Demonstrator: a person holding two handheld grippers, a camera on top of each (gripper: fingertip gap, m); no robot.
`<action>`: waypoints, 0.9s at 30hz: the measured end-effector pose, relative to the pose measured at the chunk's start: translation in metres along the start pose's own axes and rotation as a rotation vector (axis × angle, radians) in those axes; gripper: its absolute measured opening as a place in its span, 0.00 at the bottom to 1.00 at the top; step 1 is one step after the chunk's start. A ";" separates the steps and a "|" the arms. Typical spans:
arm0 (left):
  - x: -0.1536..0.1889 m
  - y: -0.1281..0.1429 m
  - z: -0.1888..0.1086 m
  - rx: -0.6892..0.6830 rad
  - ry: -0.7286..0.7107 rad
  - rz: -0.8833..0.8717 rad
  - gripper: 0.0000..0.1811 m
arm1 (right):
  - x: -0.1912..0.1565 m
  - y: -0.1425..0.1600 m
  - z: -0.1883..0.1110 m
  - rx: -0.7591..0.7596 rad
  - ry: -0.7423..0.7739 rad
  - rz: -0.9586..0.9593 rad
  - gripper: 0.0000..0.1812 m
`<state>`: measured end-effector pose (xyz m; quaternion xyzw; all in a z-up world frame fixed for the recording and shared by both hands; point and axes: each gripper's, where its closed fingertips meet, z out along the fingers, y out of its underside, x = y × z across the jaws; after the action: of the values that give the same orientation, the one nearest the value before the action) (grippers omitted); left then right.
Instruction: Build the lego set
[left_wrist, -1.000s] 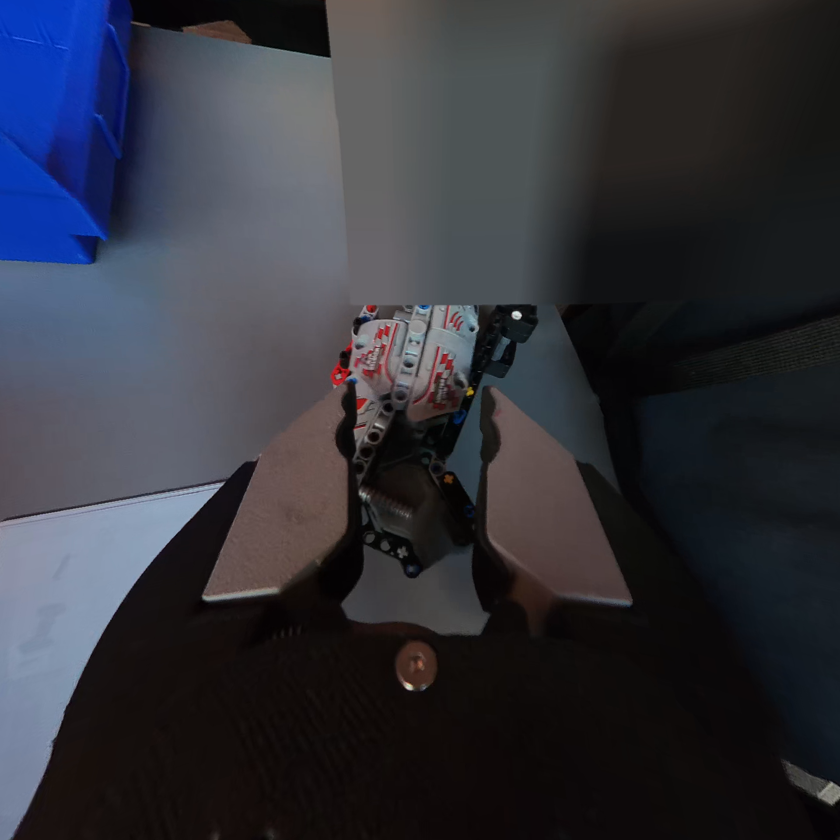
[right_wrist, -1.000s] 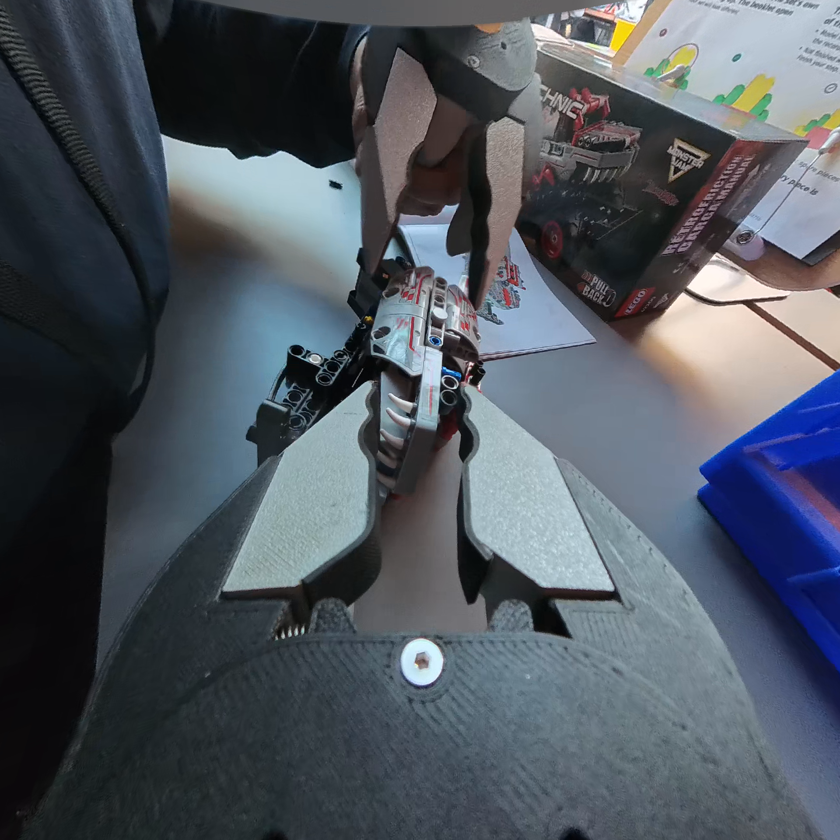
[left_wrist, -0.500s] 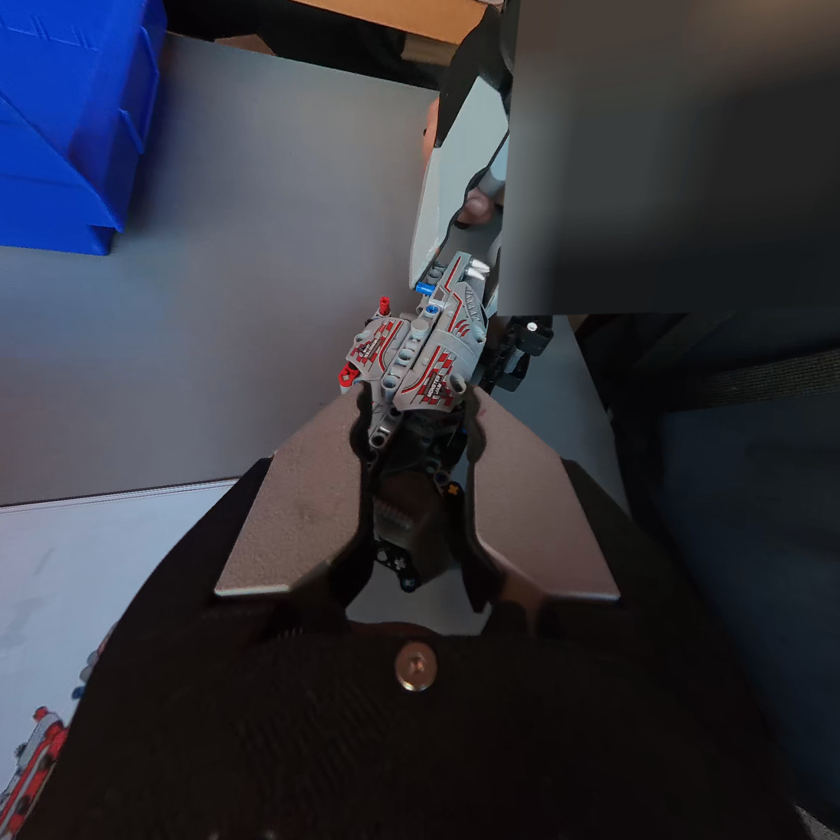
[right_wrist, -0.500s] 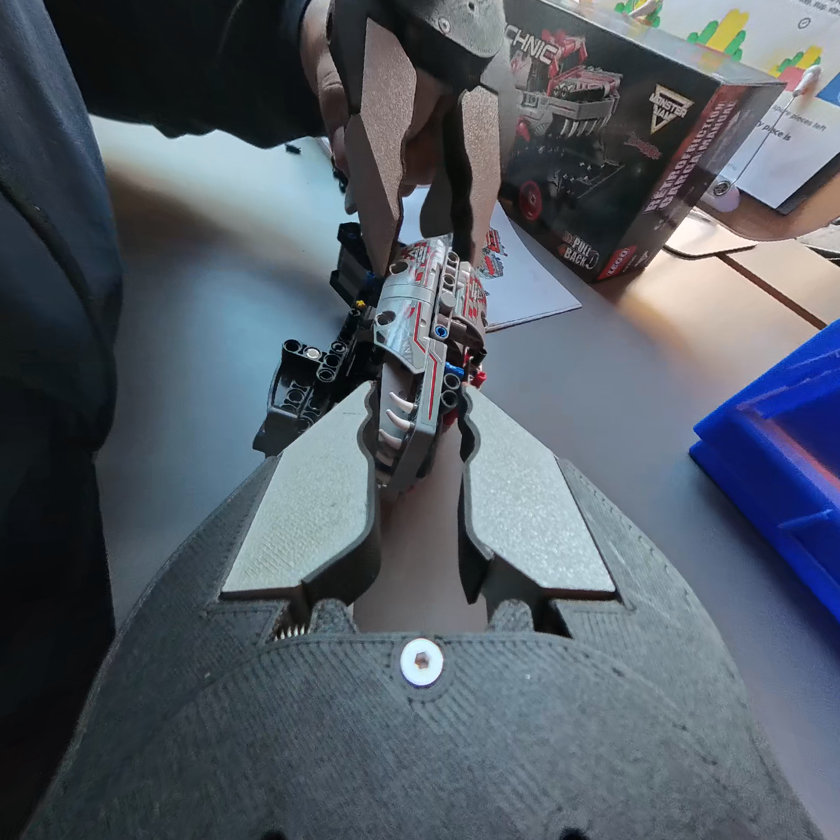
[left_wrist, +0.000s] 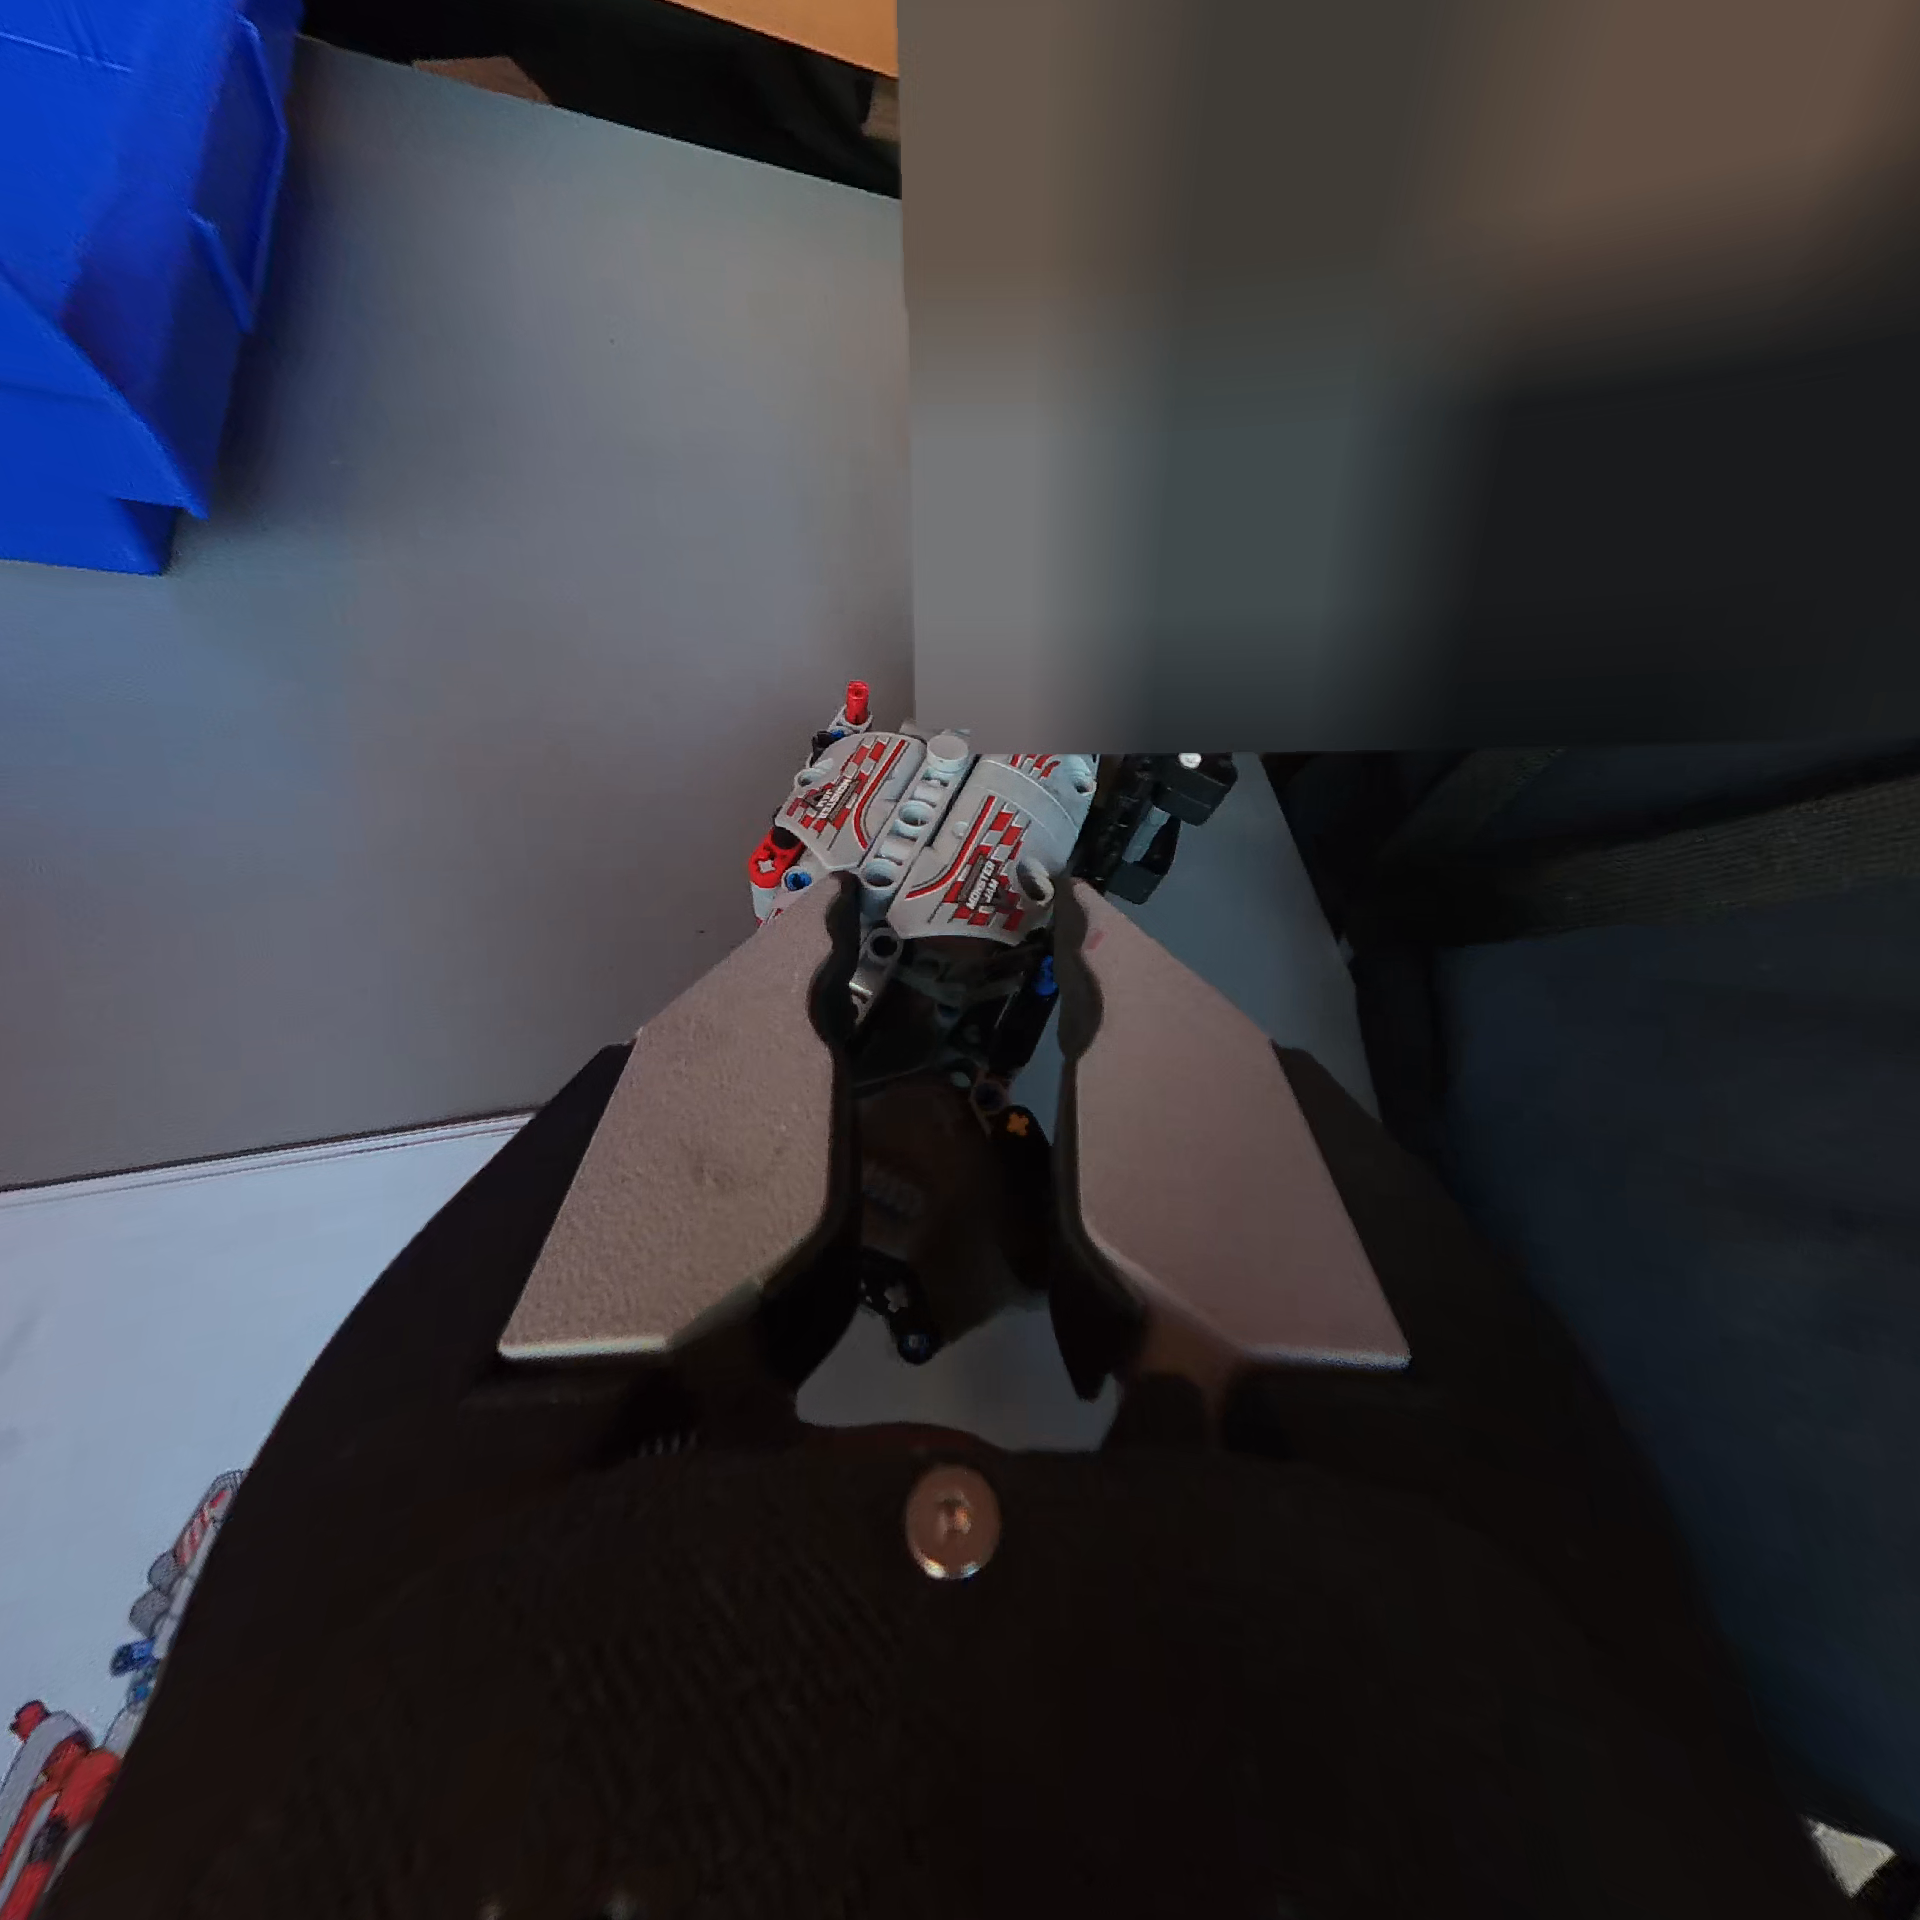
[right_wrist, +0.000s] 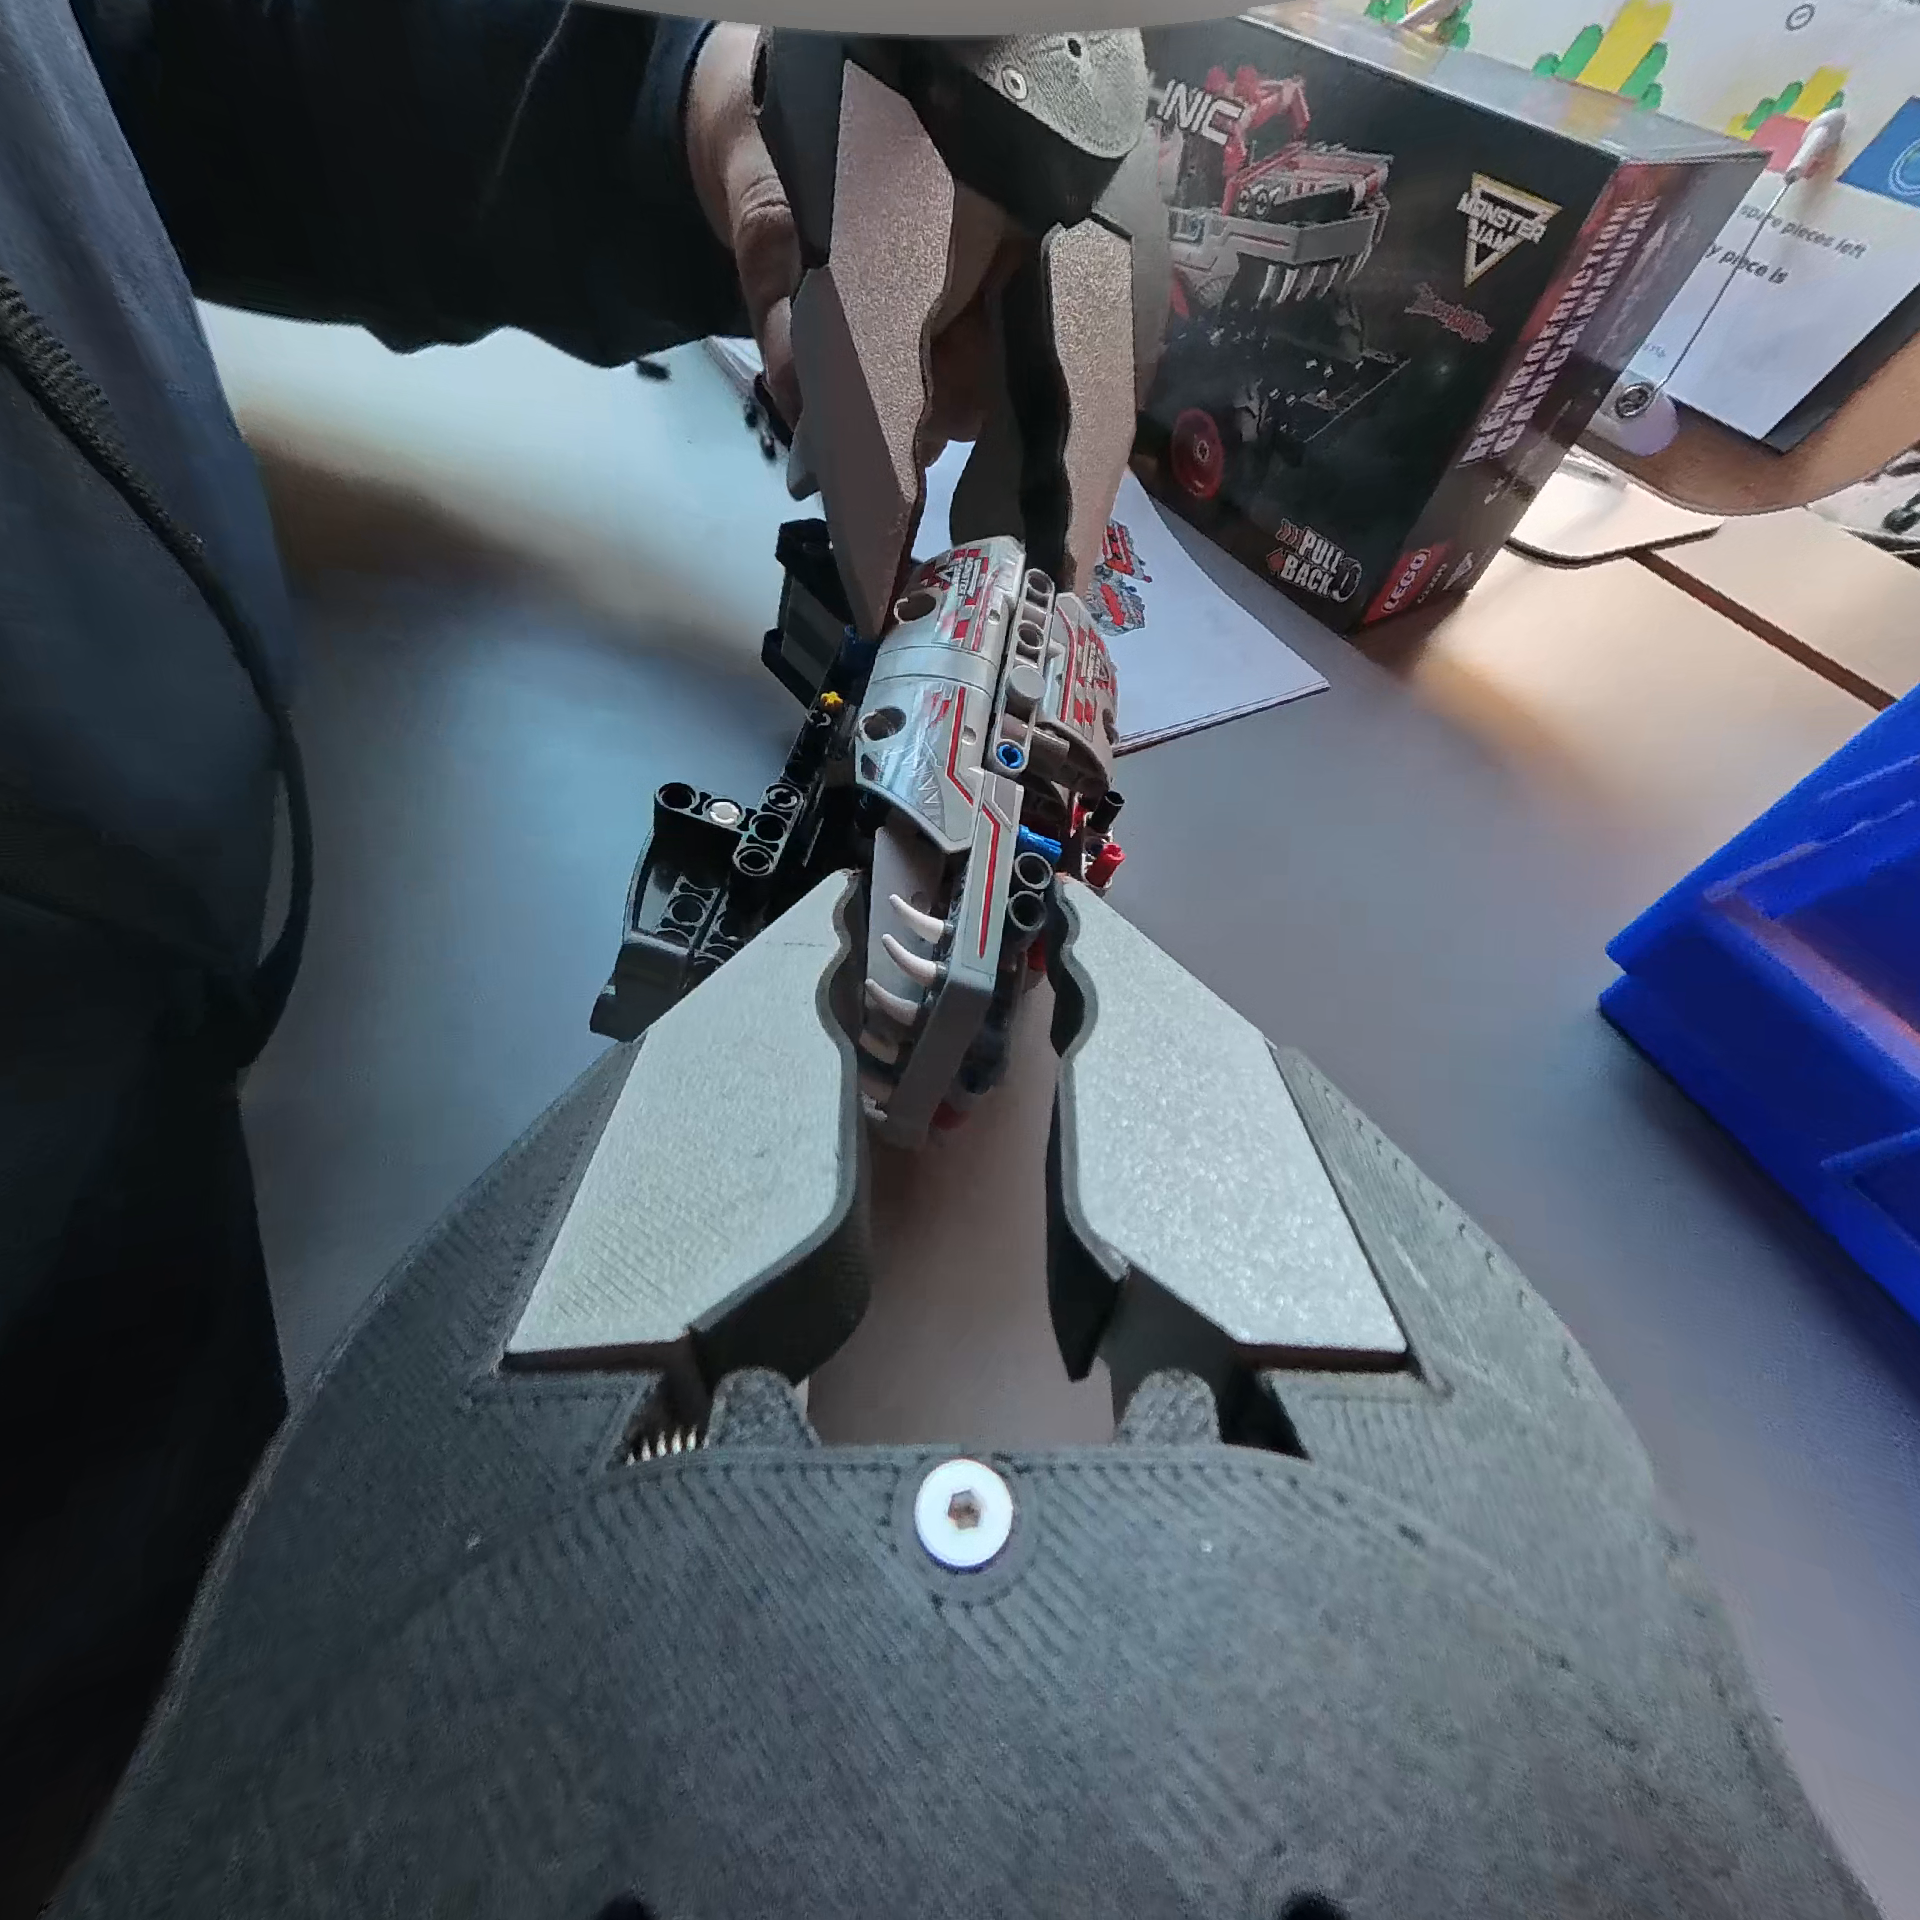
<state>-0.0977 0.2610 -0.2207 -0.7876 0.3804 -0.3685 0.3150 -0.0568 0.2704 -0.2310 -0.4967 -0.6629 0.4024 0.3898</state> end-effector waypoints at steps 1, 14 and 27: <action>0.001 0.000 0.000 -0.006 0.010 0.004 0.19 | 0.000 0.000 0.000 -0.001 0.001 -0.005 0.18; 0.003 0.000 0.005 -0.038 0.163 -0.078 0.17 | 0.000 0.000 -0.007 0.026 0.005 -0.032 0.18; -0.005 -0.002 0.000 -0.044 0.150 -0.080 0.17 | 0.009 0.002 -0.006 0.005 0.043 0.001 0.16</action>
<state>-0.0991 0.2664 -0.2204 -0.7791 0.3791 -0.4303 0.2533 -0.0520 0.2807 -0.2298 -0.5046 -0.6532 0.3934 0.4048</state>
